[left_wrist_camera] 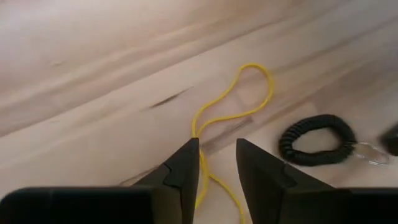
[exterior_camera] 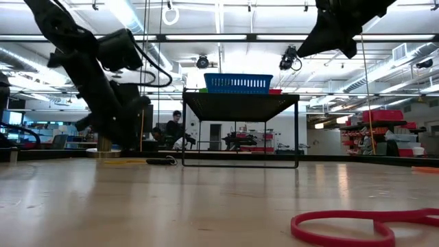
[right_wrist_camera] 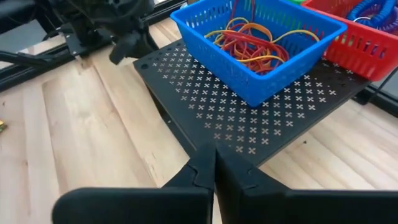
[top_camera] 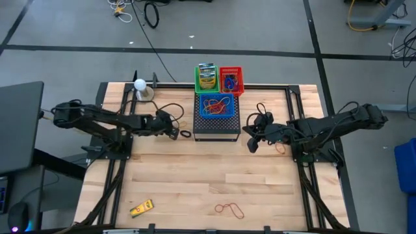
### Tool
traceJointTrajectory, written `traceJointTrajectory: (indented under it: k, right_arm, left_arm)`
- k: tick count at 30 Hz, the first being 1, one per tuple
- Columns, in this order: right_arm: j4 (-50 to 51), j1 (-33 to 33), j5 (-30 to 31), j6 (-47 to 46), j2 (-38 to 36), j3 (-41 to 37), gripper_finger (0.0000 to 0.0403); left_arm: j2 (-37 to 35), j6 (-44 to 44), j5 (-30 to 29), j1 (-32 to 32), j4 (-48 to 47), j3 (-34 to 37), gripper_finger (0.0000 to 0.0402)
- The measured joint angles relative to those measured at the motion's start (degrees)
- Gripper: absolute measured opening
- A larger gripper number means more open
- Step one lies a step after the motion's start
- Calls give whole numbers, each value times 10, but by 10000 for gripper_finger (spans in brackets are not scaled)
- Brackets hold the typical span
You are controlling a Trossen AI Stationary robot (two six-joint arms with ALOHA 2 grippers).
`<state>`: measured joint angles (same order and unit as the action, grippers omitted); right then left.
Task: Pick & Place Office Desk Supplies
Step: Put the yellow rubber band into the blue bin on the shelf
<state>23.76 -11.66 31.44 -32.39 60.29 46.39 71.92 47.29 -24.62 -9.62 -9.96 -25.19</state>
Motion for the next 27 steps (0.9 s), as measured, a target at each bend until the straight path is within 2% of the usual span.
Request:
traceJointTrajectory:
  k: [7,11,14,16,20,27]
  right_arm:
    - [0,0,0,7,0,0,10]
    - [1,0,6,12,0,0,10]
    - [1,0,16,12,0,0,11]
    - [1,0,18,12,0,0,11]
    - [3,0,19,13,0,0,11]
    - [3,0,19,12,0,0,11]
  left_arm:
    - [81,9,14,-25,11,-2,113]
    - [89,11,4,-19,12,-2,81]
    - [76,8,5,-14,11,-1,28]
    - [63,5,6,-12,8,0,10]
    - [19,-28,15,-9,-1,-4,5]
    - [-109,-92,11,29,-58,-50,4]
